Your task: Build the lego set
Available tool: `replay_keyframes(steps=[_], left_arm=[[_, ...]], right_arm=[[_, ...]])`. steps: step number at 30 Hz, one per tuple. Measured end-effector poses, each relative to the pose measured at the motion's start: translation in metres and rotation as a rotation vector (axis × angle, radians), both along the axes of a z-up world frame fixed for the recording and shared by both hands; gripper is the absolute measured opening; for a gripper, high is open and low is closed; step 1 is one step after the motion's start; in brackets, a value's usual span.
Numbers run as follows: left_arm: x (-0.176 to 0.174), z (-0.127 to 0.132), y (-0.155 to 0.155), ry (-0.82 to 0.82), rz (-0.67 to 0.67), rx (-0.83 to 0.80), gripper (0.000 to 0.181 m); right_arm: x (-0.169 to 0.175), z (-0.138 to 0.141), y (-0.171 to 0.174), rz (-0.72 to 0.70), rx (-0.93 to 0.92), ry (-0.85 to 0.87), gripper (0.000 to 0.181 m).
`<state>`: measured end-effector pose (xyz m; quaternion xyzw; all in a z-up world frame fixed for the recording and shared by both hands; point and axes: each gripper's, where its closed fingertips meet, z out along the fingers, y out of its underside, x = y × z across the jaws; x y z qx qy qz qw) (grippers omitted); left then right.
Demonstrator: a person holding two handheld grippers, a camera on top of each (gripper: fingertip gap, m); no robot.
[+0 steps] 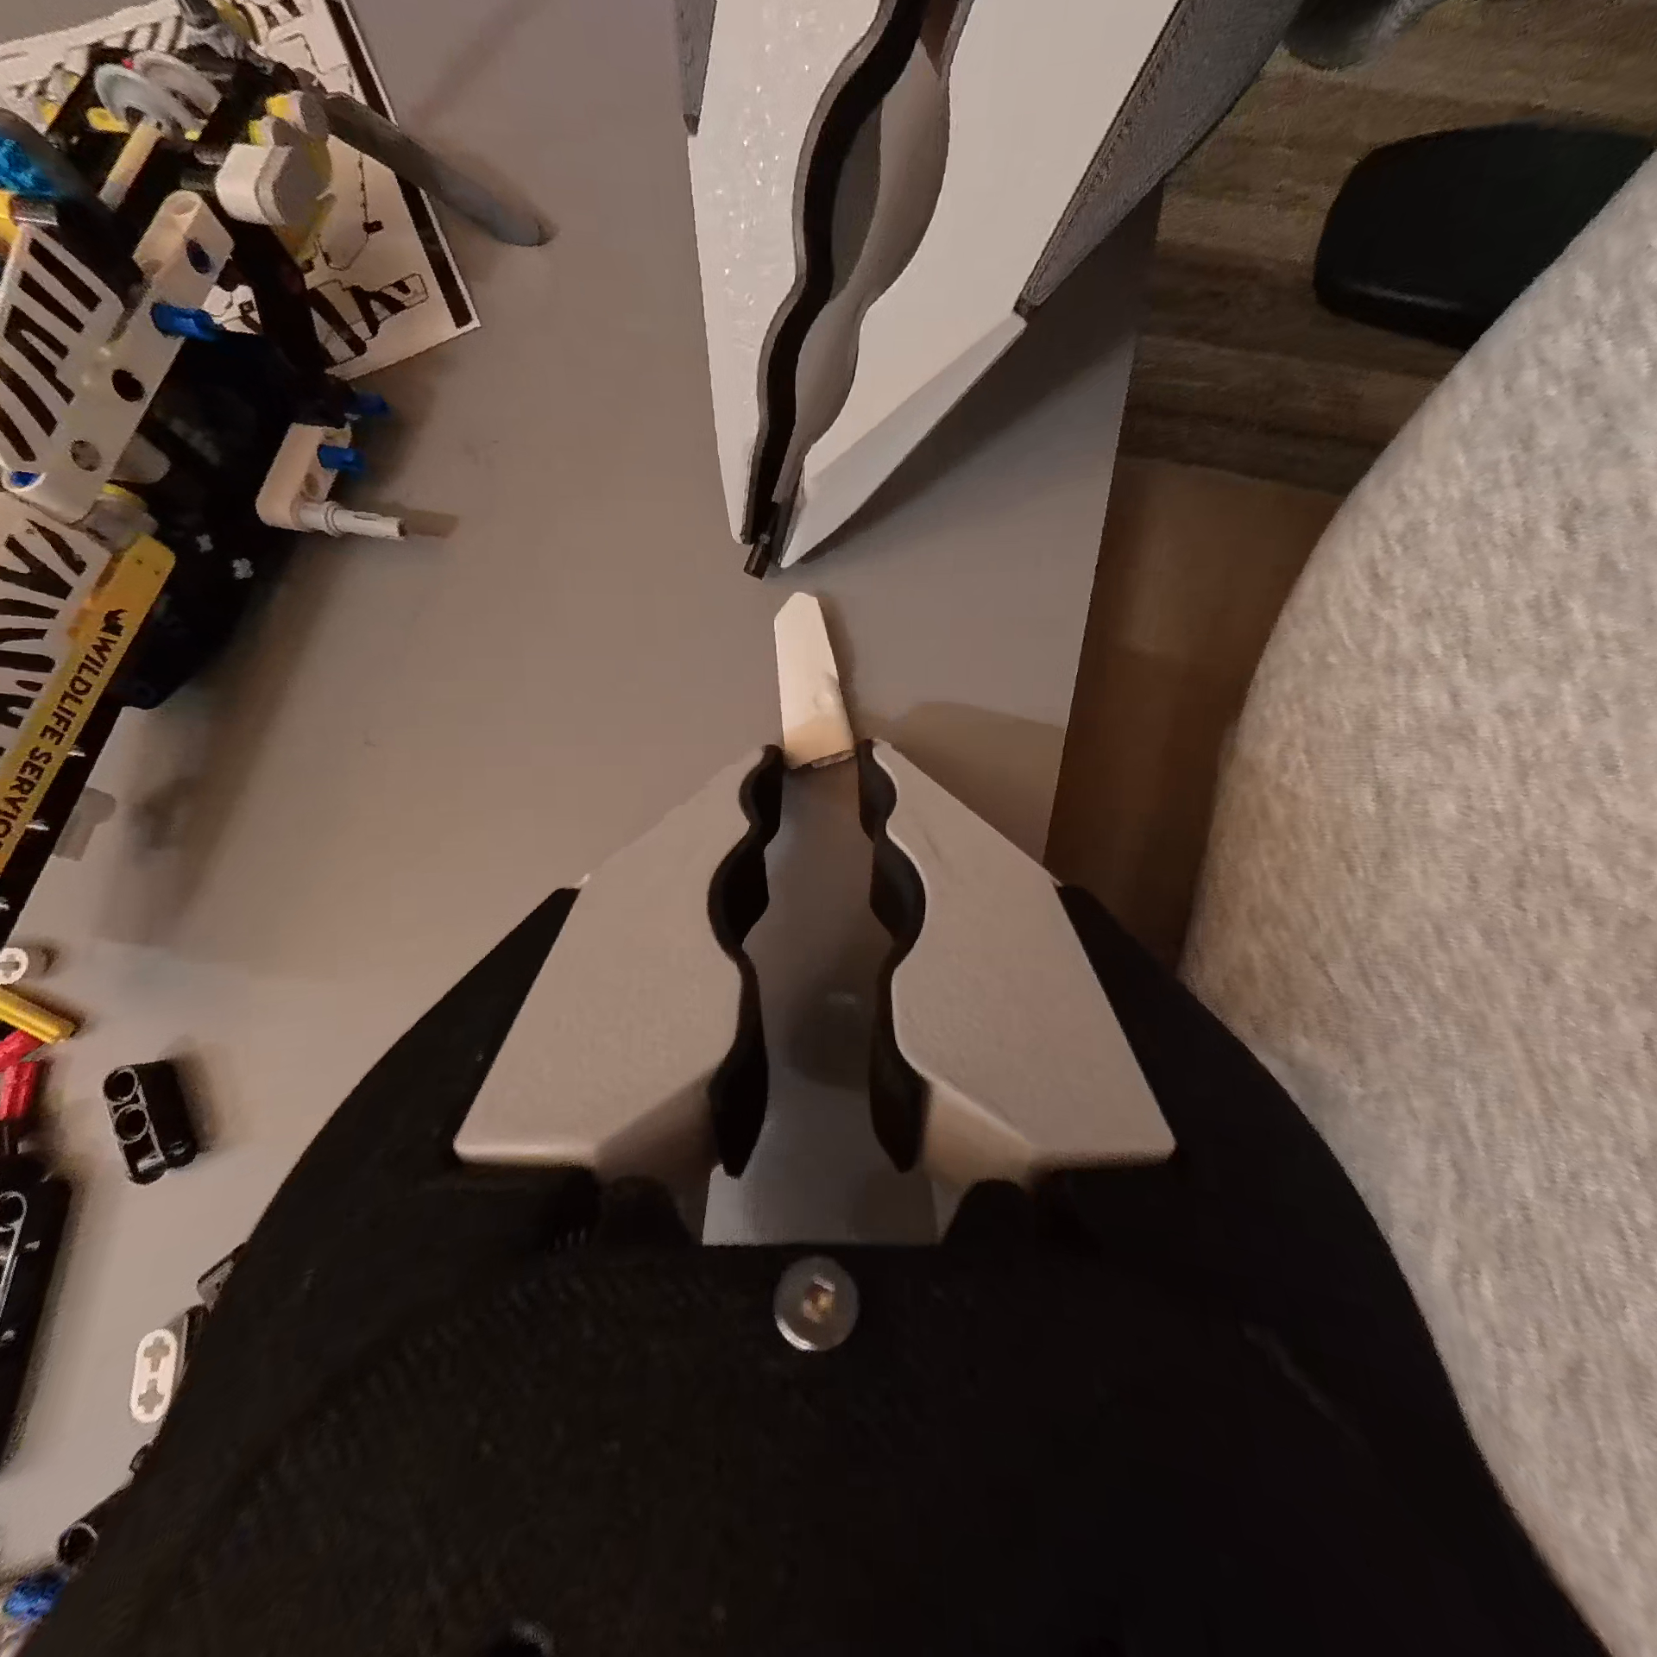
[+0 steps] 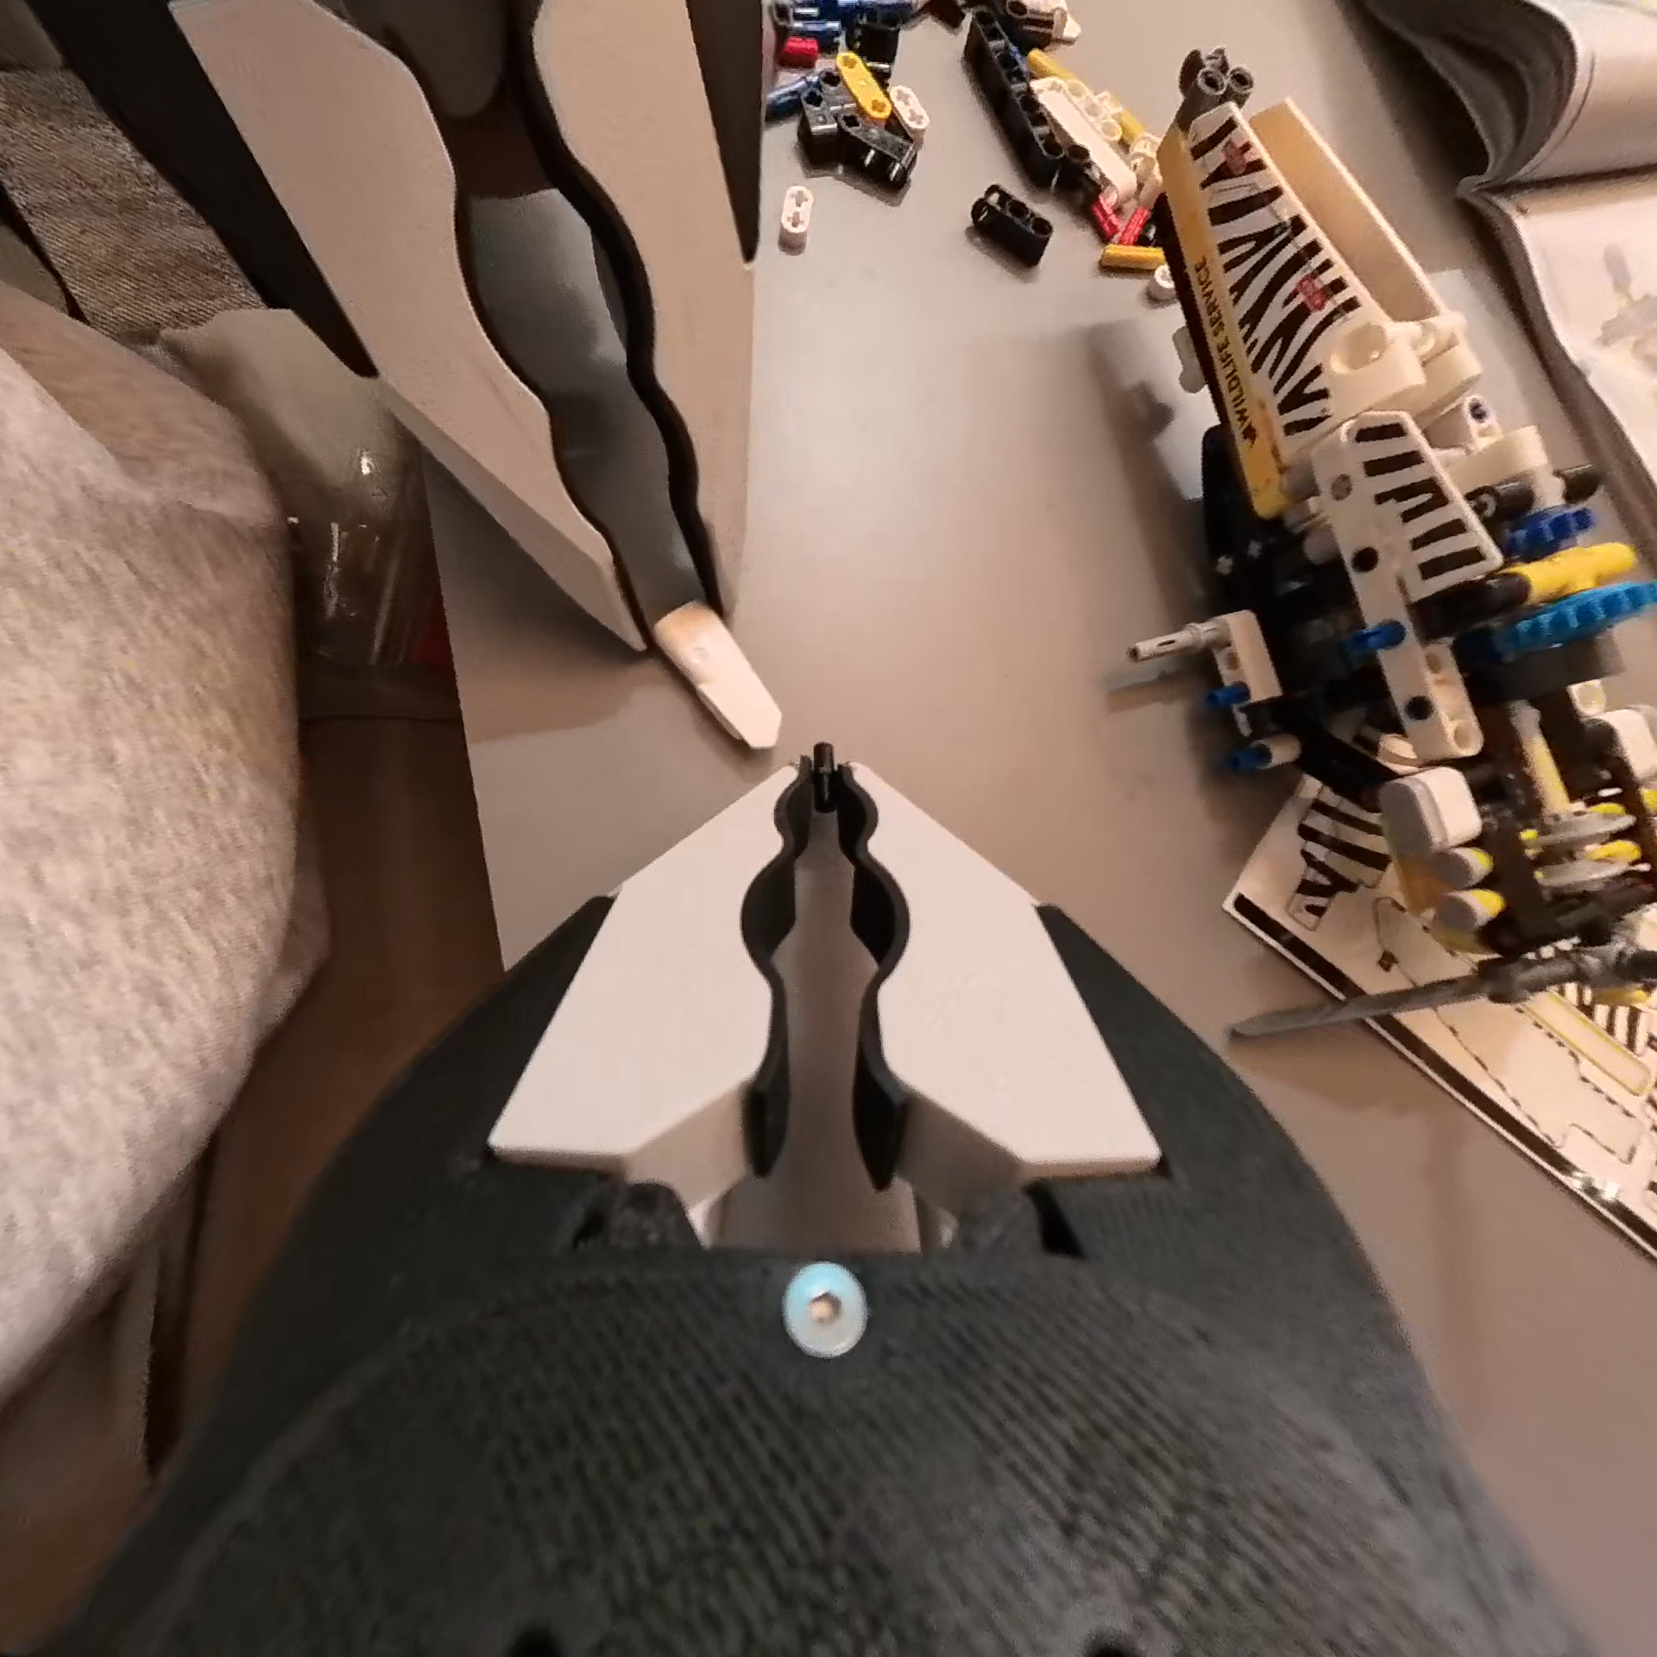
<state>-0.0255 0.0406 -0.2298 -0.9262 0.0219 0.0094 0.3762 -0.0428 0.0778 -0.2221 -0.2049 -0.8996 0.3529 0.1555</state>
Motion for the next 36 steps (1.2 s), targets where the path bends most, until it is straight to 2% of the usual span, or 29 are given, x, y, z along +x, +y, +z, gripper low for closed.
replay_keyframes(steps=[5, 10, 15, 18, 24, 36], left_arm=[[0.003, 0.002, 0.004, 0.065, -0.004, 0.028, 0.032], [0.003, 0.000, 0.007, 0.058, 0.007, 0.020, 0.017], [0.000, 0.002, 0.010, 0.030, 0.029, 0.033, 0.015], [-0.002, 0.007, 0.011, -0.033, 0.055, 0.070, 0.008], [-0.003, 0.013, 0.011, -0.139, 0.064, 0.109, 0.008], [0.001, 0.009, 0.012, -0.126, 0.039, 0.084, 0.007]], right_arm=[[0.002, 0.000, -0.003, 0.001, -0.007, -0.003, 0.003], [0.004, 0.000, -0.004, 0.003, -0.015, -0.005, 0.003], [0.007, 0.003, -0.003, 0.001, -0.033, -0.007, 0.003], [0.008, 0.007, -0.003, 0.001, -0.050, -0.010, 0.003], [0.008, 0.015, -0.008, 0.019, -0.094, -0.024, 0.003], [0.005, 0.008, -0.016, 0.147, 0.090, 0.013, 0.003]])
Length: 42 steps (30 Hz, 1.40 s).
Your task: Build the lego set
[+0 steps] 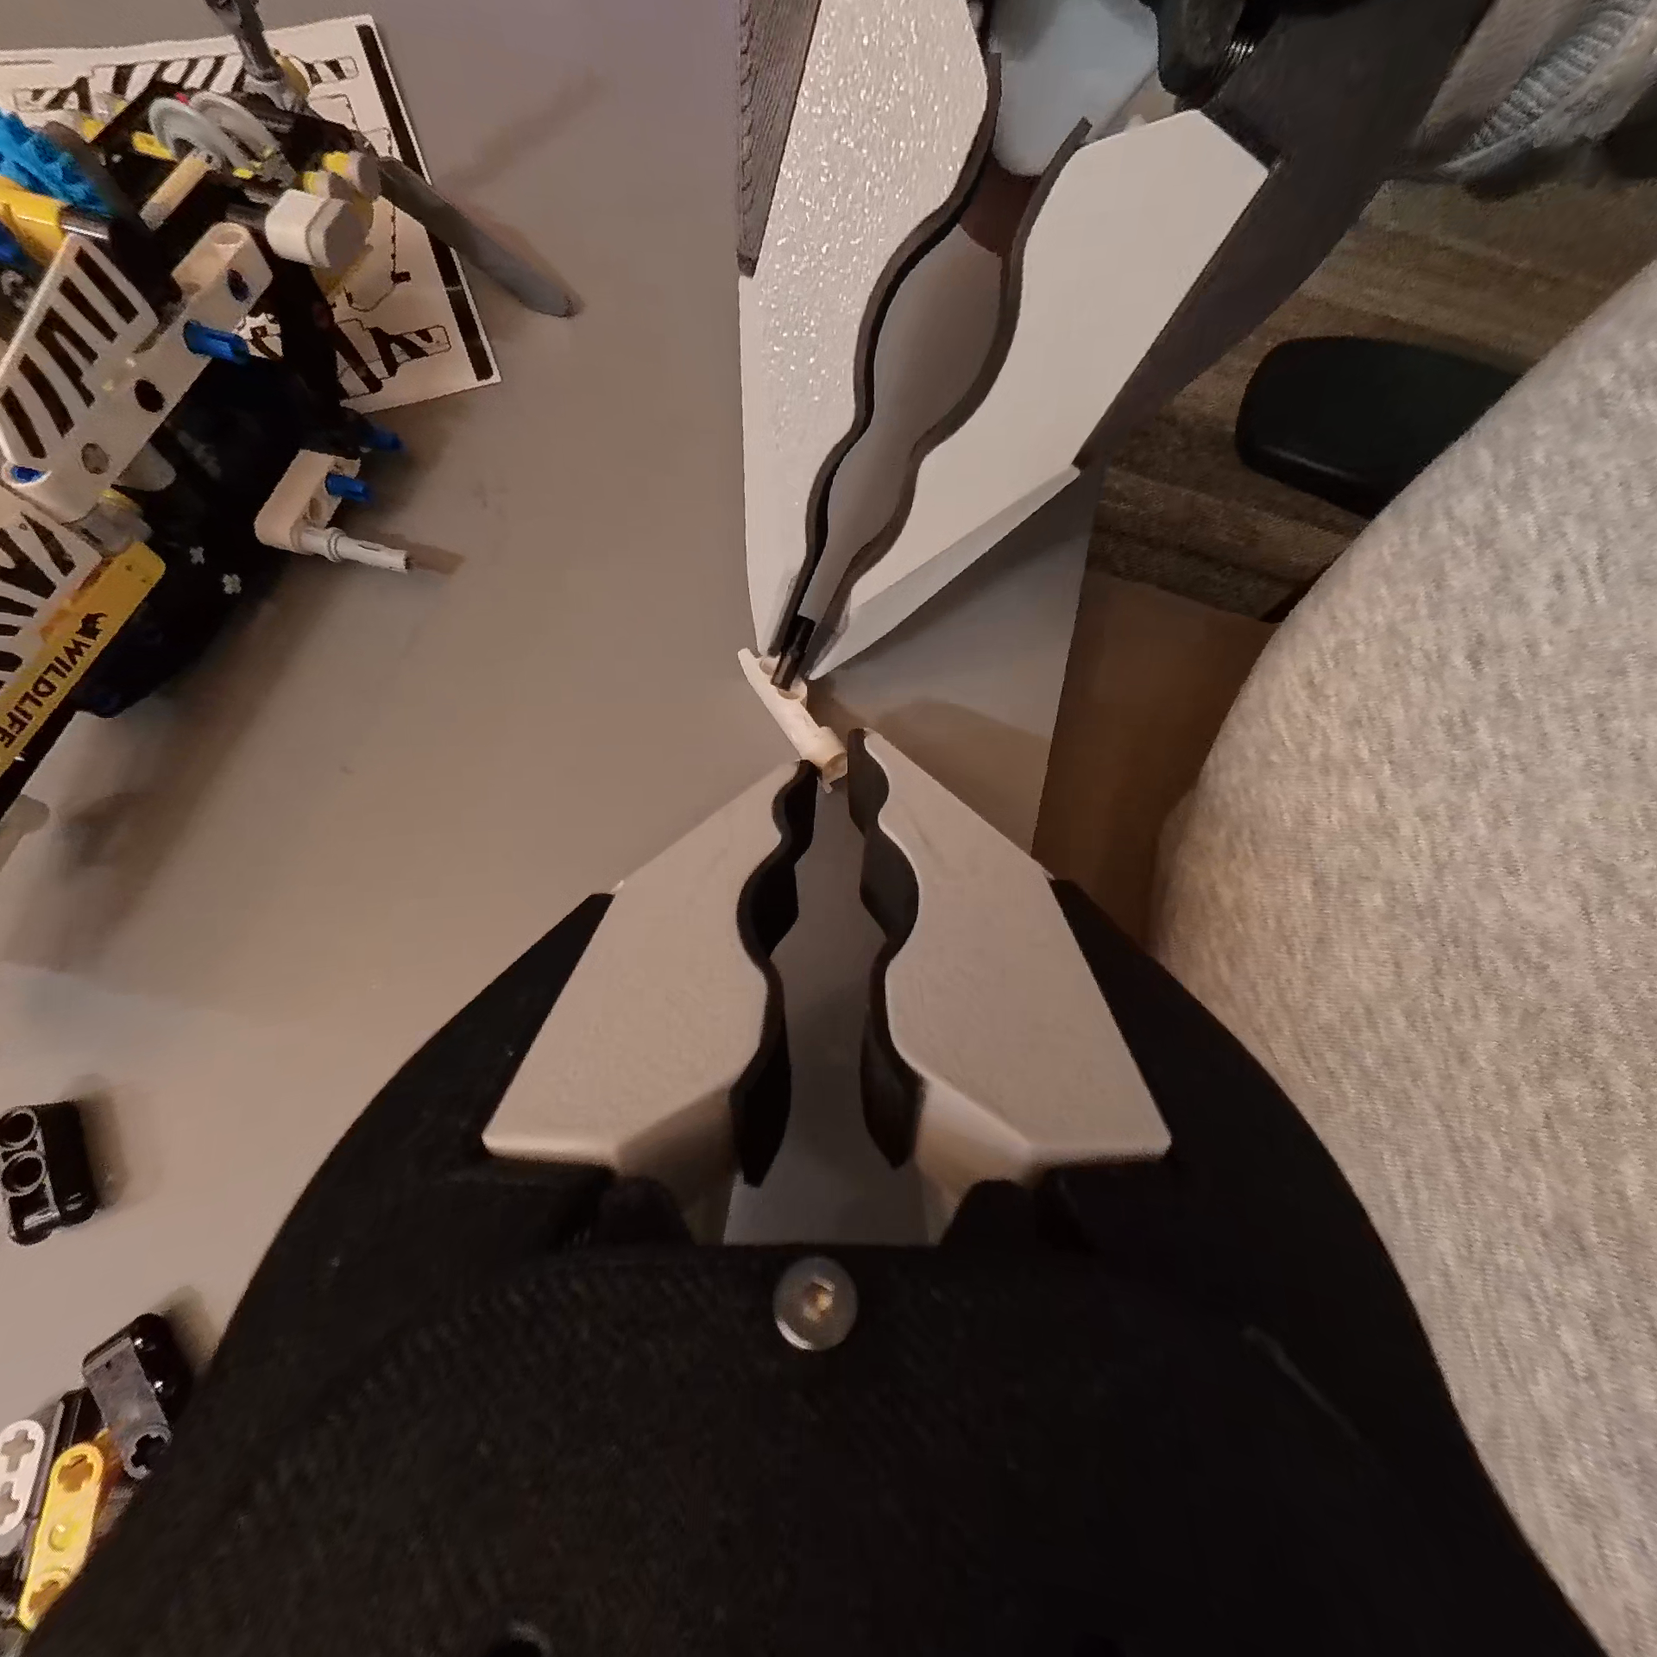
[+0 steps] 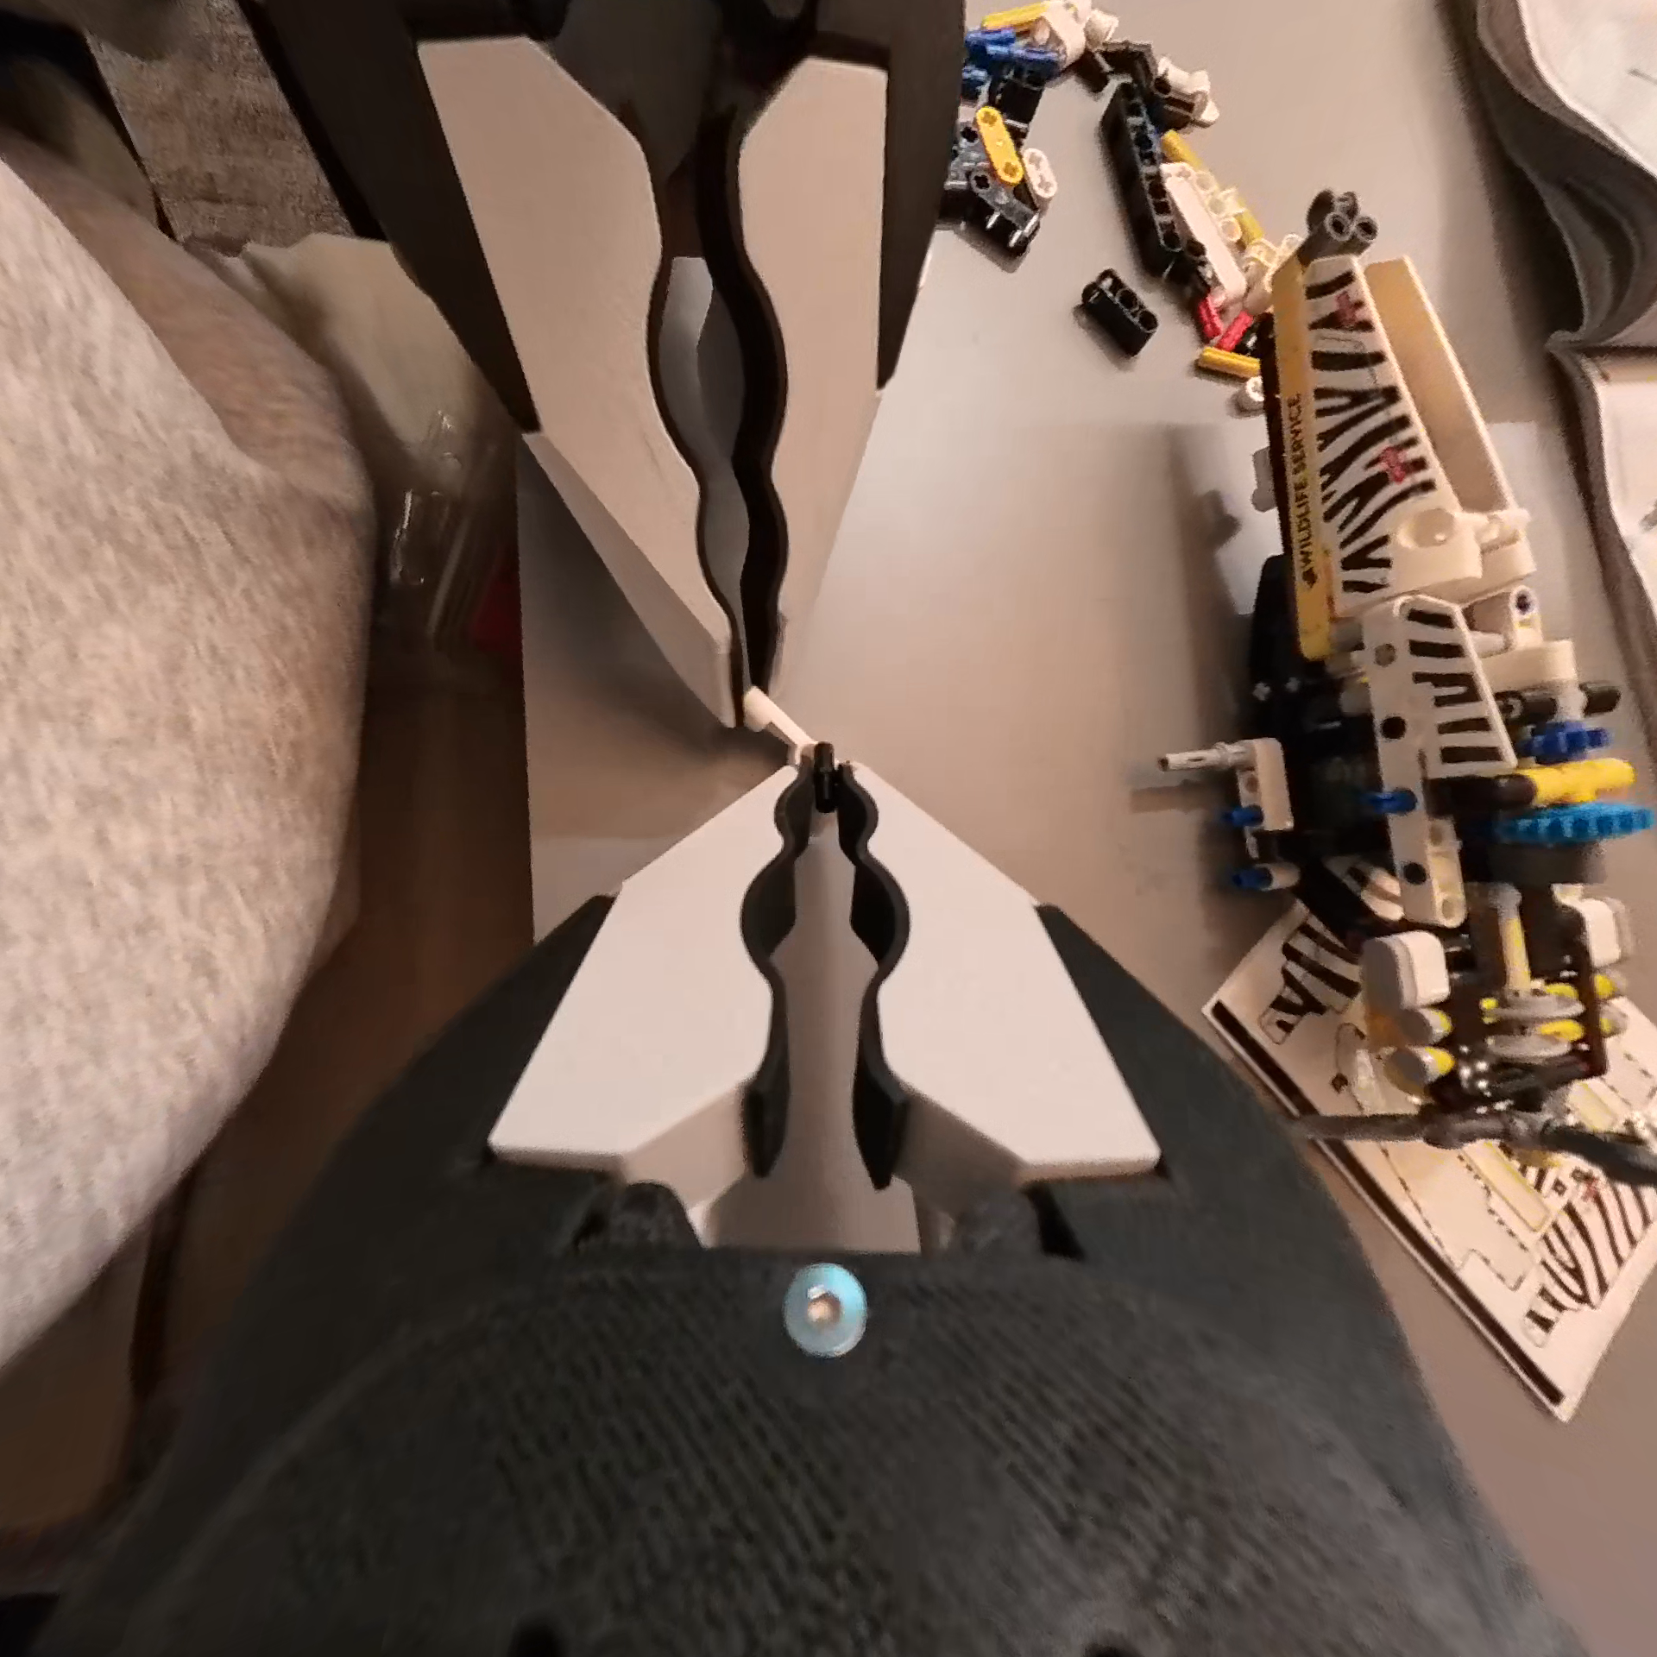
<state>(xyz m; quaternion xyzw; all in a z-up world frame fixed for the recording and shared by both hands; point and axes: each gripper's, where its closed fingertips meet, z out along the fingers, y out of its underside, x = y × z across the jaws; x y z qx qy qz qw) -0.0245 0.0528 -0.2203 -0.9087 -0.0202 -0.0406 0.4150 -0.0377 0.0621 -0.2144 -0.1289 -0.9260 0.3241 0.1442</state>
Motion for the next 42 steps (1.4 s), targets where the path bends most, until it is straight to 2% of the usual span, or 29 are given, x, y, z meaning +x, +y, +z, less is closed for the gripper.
replay_keyframes(steps=[10, 17, 23, 28, 42], left_arm=[[-0.005, -0.003, 0.000, -0.041, 0.027, -0.016, 0.009], [-0.005, -0.009, 0.000, 0.022, 0.027, -0.057, 0.017], [-0.008, -0.009, 0.001, 0.009, 0.042, -0.060, 0.019], [-0.013, -0.010, 0.006, 0.094, 0.051, -0.070, 0.021], [-0.013, -0.003, 0.006, 0.026, 0.050, -0.025, 0.009]], right_arm=[[-0.001, -0.005, 0.000, 0.022, 0.061, -0.014, 0.003], [-0.003, -0.009, 0.002, 0.024, 0.154, -0.026, 0.003], [-0.005, -0.010, 0.002, 0.010, 0.161, -0.037, 0.003], [-0.005, -0.011, 0.002, -0.006, 0.163, -0.042, 0.003], [-0.007, -0.004, 0.002, -0.028, 0.120, -0.014, 0.003]])
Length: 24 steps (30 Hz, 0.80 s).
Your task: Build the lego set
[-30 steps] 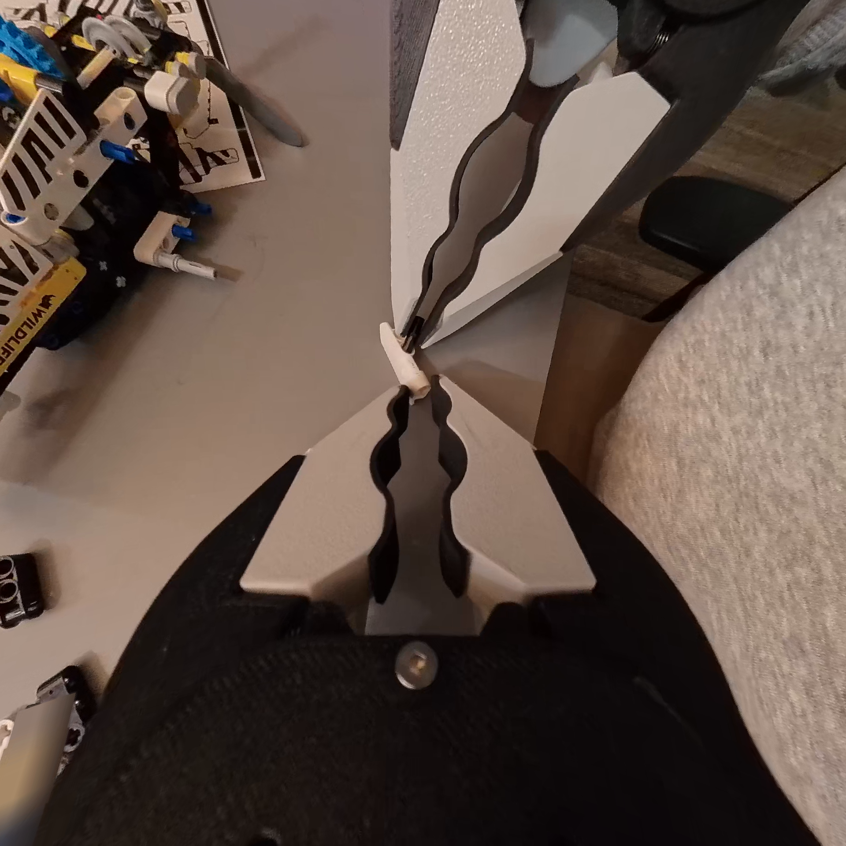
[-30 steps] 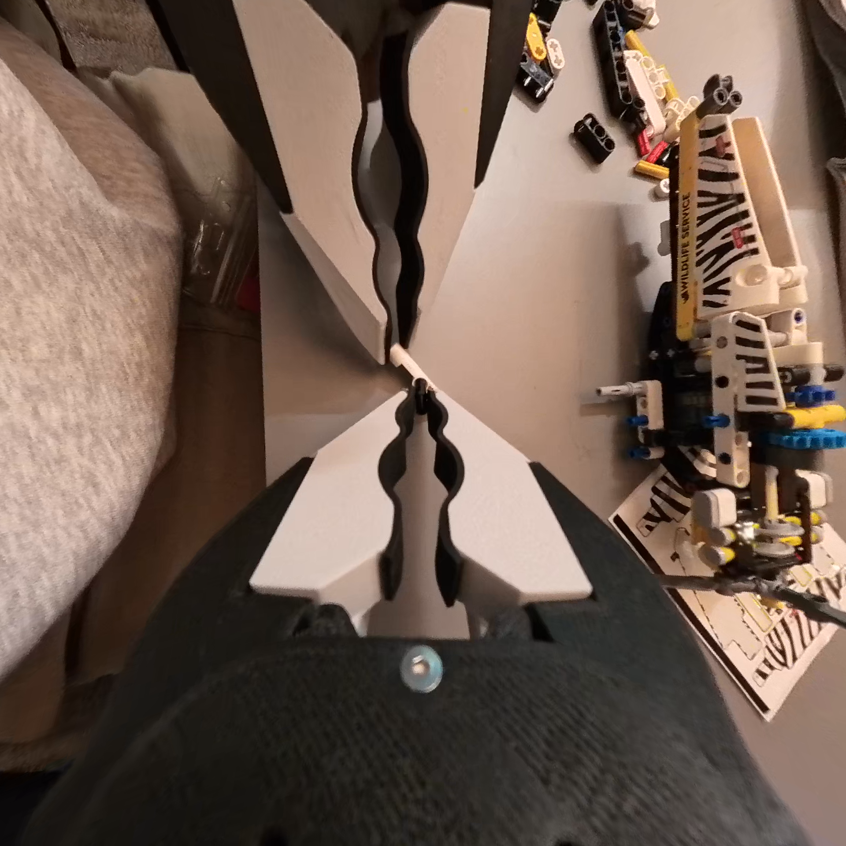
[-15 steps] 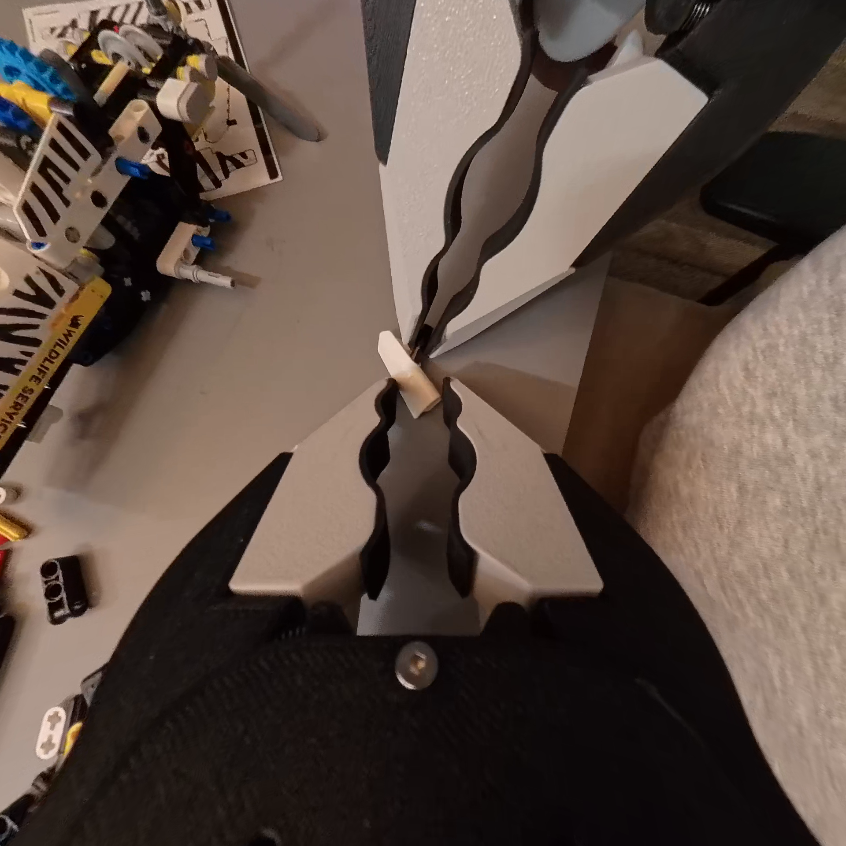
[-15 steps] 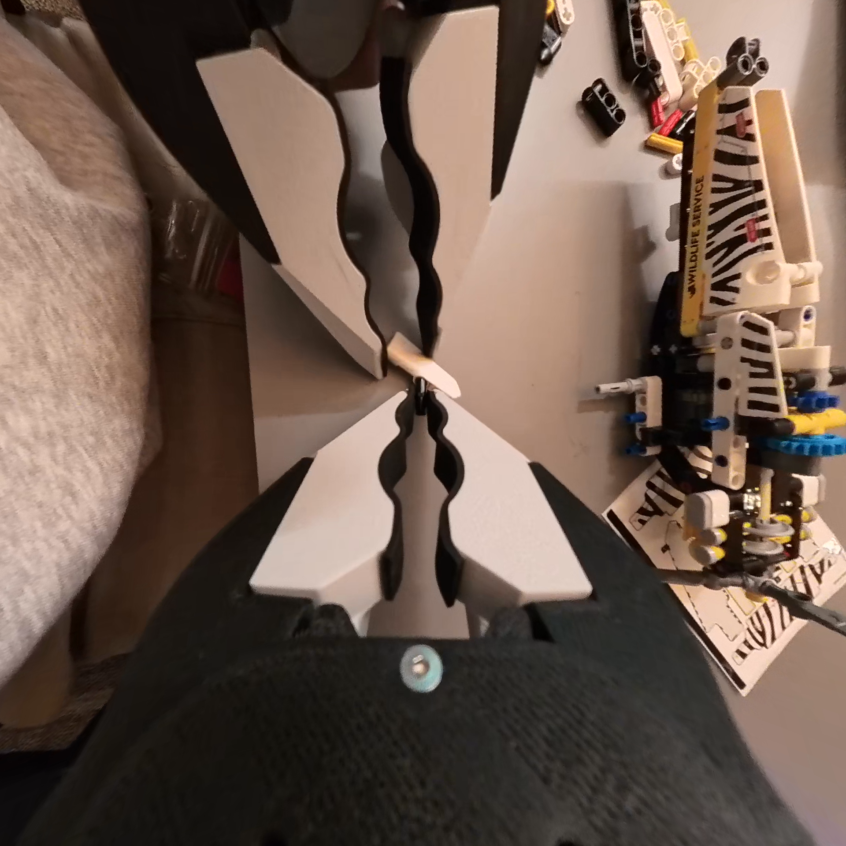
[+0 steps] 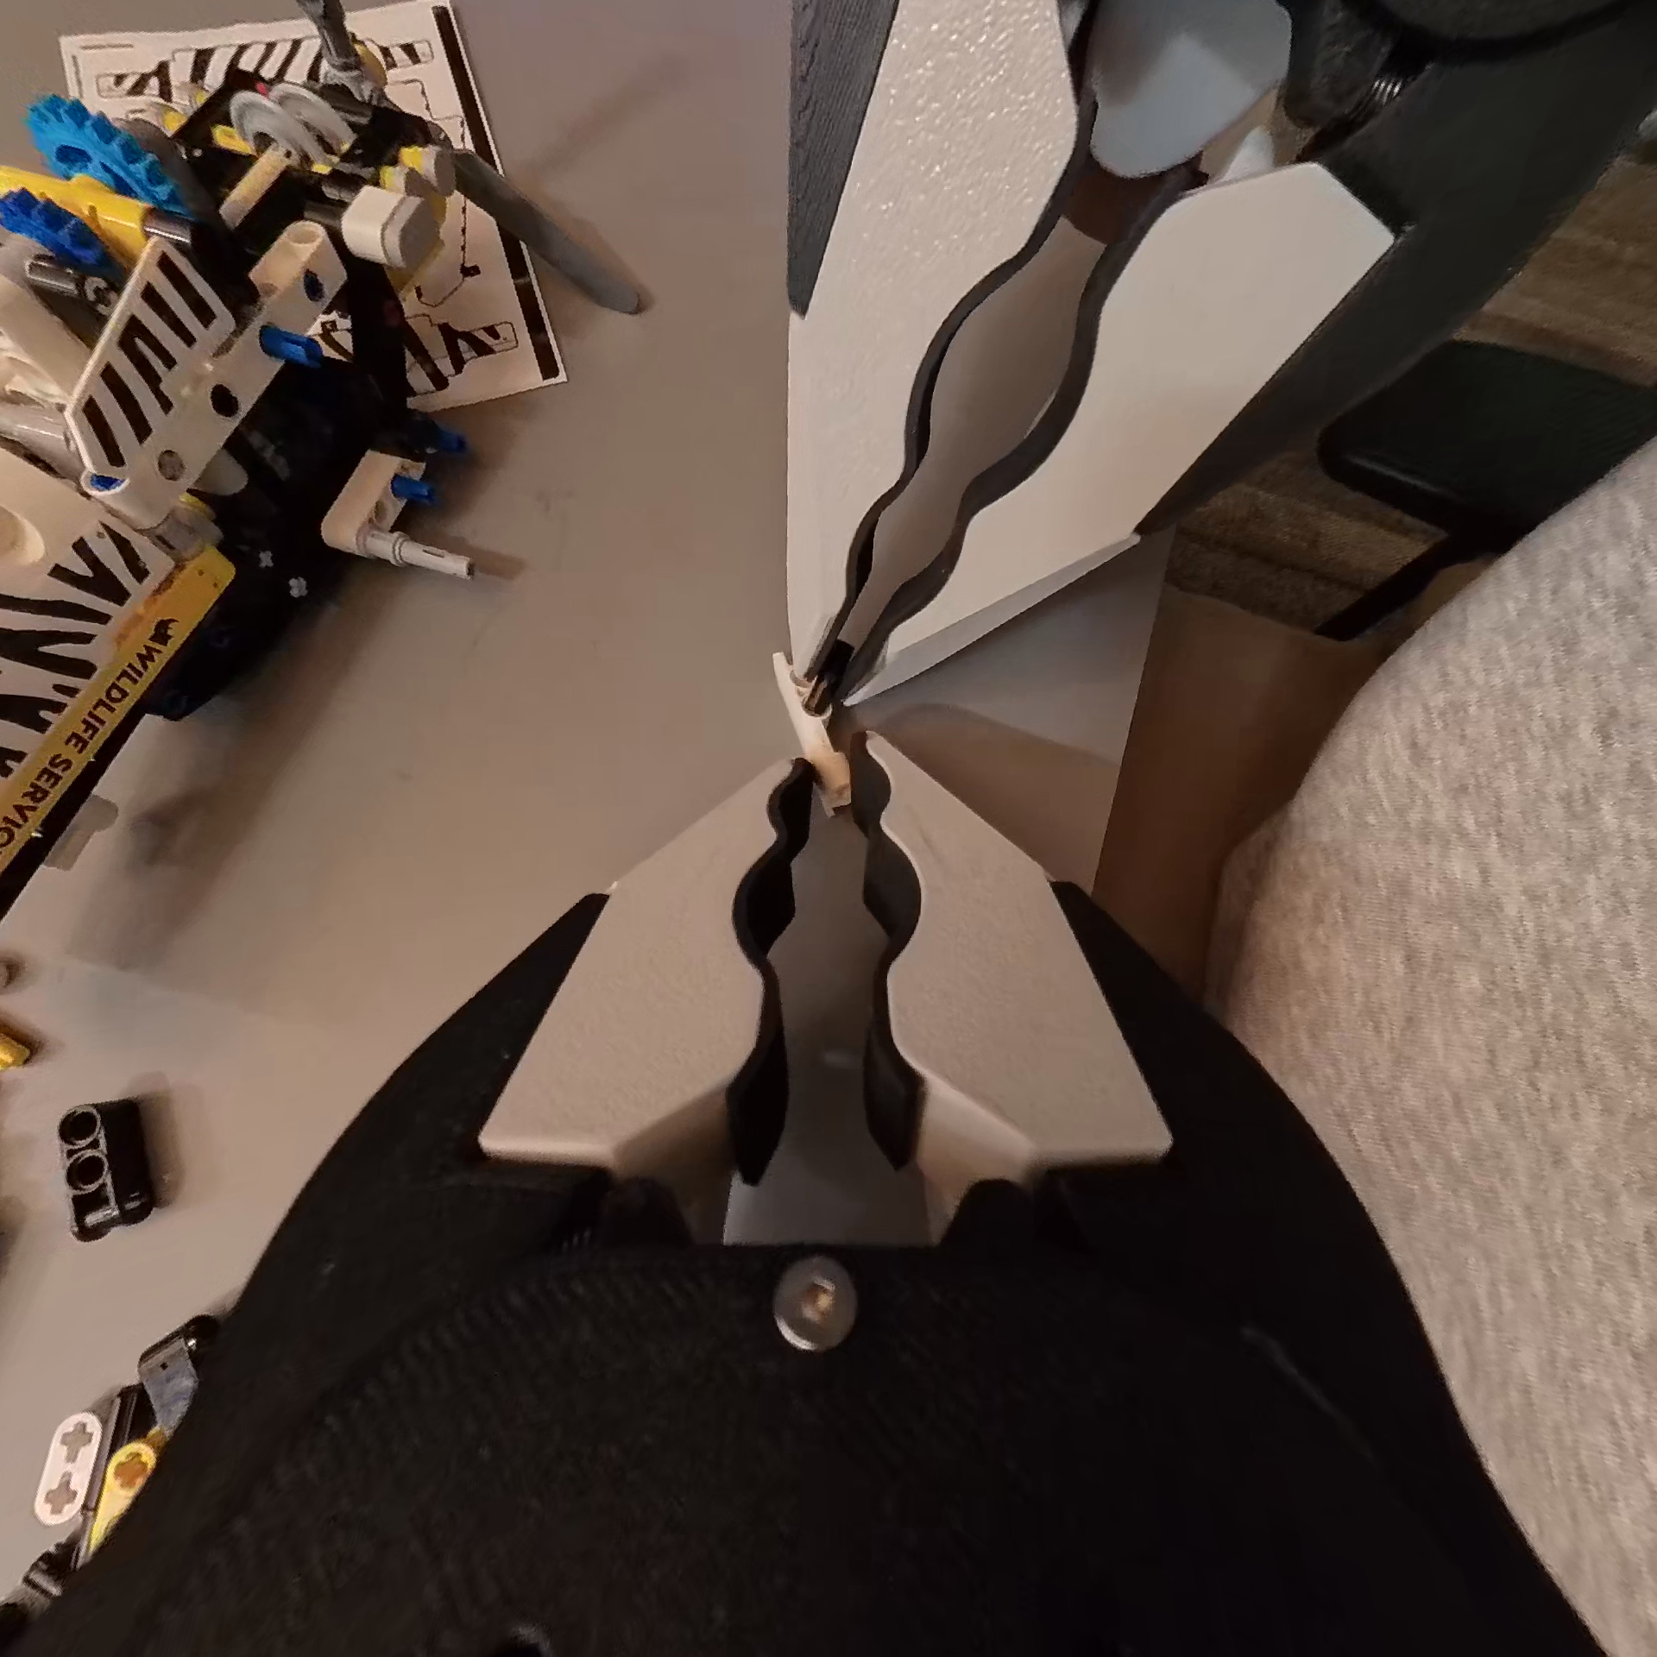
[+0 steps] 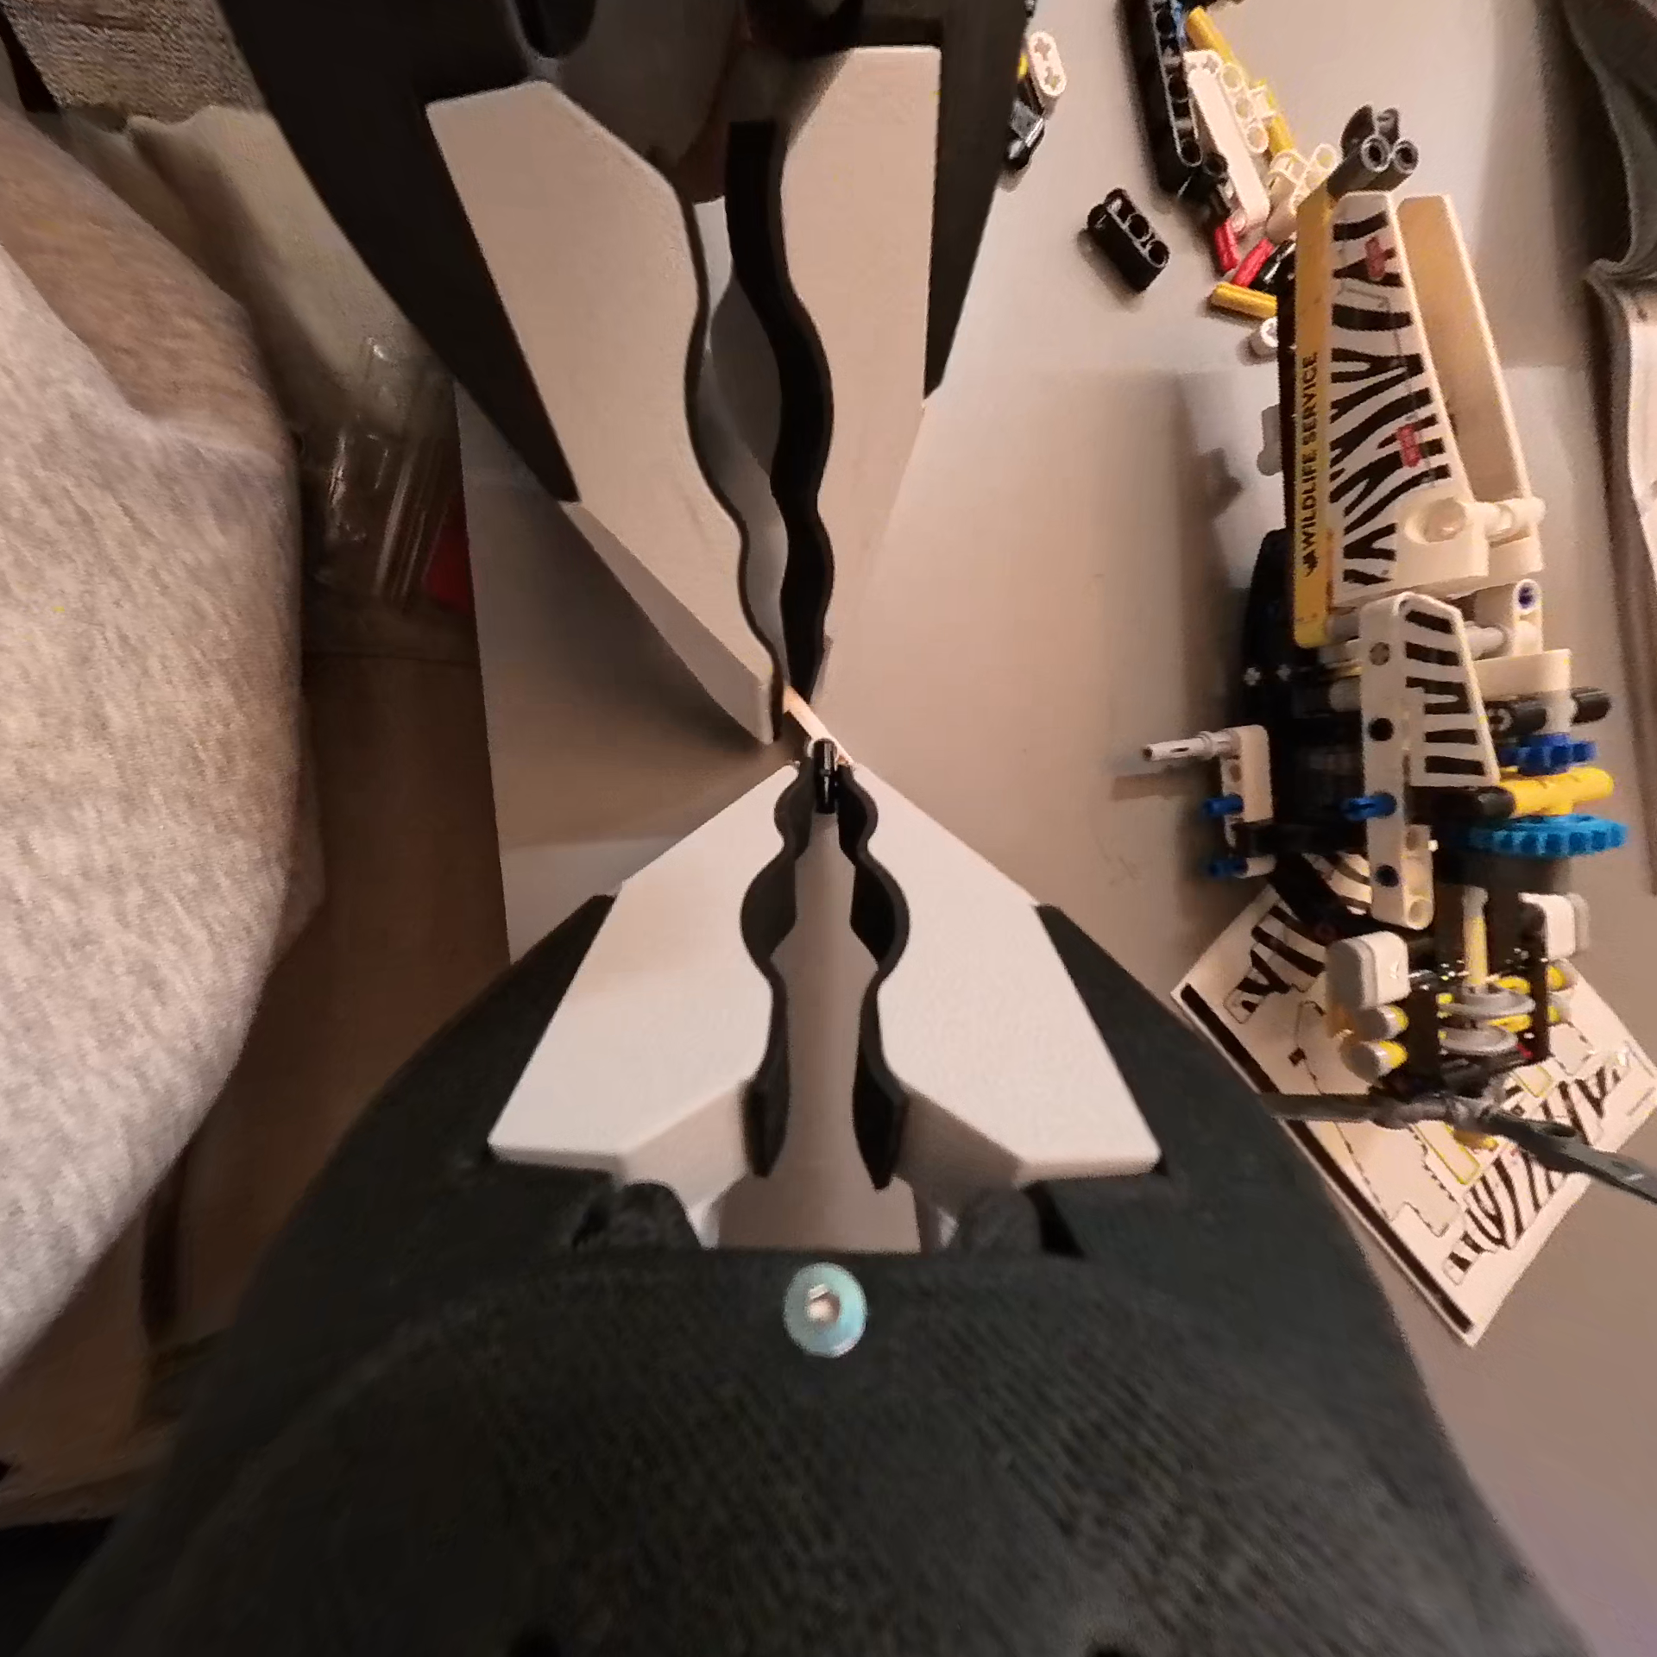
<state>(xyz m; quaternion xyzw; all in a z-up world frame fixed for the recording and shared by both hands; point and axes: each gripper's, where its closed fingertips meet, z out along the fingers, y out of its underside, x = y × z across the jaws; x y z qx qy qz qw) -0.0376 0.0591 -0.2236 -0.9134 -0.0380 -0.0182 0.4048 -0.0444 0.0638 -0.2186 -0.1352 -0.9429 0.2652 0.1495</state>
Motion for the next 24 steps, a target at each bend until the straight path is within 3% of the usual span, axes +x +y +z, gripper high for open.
replay_keyframes(steps=[9, 24], left_arm=[[-0.004, 0.014, 0.001, 0.003, 0.015, 0.092, 0.006], [-0.002, 0.019, 0.002, -0.007, -0.002, 0.123, 0.004]], right_arm=[[0.002, 0.003, 0.001, 0.081, 0.112, 0.100, 0.003], [0.006, 0.003, -0.002, 0.059, 0.014, 0.064, 0.003]])
